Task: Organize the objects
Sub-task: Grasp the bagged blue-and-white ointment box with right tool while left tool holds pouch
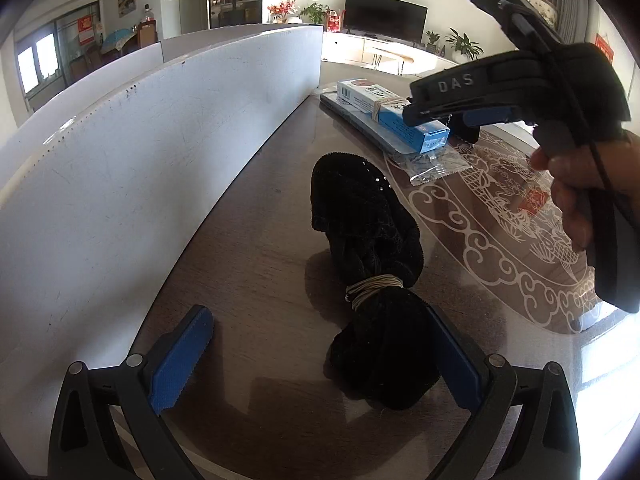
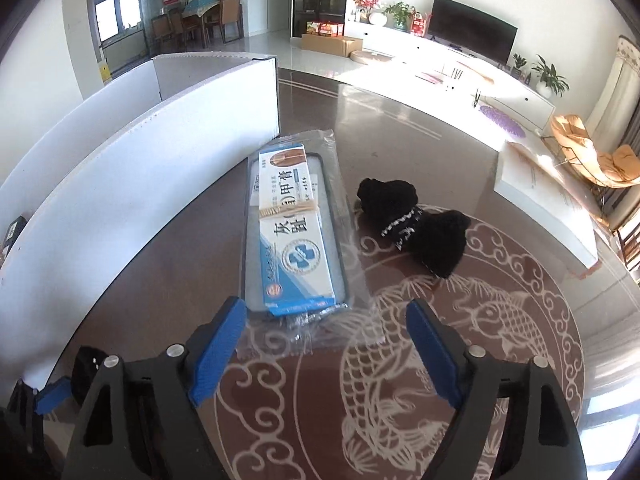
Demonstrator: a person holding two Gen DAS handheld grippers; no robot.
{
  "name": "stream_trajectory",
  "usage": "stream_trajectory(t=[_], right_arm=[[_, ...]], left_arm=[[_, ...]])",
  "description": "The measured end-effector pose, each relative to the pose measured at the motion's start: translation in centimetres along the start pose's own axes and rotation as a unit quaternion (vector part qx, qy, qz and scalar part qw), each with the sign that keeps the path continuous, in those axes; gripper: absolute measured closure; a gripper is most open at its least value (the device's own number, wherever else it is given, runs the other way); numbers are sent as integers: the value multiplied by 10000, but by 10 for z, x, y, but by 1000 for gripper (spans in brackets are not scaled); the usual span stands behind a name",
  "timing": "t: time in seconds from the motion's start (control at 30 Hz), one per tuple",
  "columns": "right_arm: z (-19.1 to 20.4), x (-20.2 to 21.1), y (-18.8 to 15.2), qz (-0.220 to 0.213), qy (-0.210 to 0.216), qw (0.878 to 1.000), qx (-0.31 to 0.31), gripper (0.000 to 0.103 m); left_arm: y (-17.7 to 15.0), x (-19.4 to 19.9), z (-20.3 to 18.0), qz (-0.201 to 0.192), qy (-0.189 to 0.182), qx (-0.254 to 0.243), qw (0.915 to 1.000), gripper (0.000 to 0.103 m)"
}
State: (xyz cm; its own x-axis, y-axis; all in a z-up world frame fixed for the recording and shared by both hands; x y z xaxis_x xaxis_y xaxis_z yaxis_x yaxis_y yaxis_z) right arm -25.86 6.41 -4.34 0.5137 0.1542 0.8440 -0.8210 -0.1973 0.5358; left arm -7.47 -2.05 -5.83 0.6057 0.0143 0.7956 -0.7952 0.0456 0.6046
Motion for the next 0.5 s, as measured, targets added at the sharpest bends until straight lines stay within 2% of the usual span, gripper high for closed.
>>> stream_trajectory(t=[0.17,0.23,0.27,0.33,0.5], right_arm=[[15,-41,26,375,1,9992,-154,30],[14,-44,28,390,135,9987,-289,43],[11,-42,27,406,214,9981,-416,57],[3,-34,22,346,282,9968,-665,58],[-13,5,-9,59,456,9958,-788,58]], left_arm=[[0,0,0,2,-4,1,10000,0],[-1,1,0,3,0,-1,10000,0],[-2,2,1,4,-1,-2,10000,0],[-2,3,0,9,4,-6,10000,0],[-2,4,0,8,3,-6,10000,0]])
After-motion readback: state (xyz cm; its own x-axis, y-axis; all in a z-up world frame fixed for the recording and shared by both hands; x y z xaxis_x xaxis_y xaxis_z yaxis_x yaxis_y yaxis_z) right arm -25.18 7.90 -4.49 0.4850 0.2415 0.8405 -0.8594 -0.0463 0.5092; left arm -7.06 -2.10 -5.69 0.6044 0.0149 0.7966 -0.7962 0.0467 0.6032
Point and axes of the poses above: each gripper's, at about its wrist camera, not at the fingertips, and x roughly against the way its jaws point, z to its left, y to its top, the point moved 2 cm from there along -x, roughly the way its jaws point, and after that the axes turned 10 degrees about -x, right-handed, at the moved point
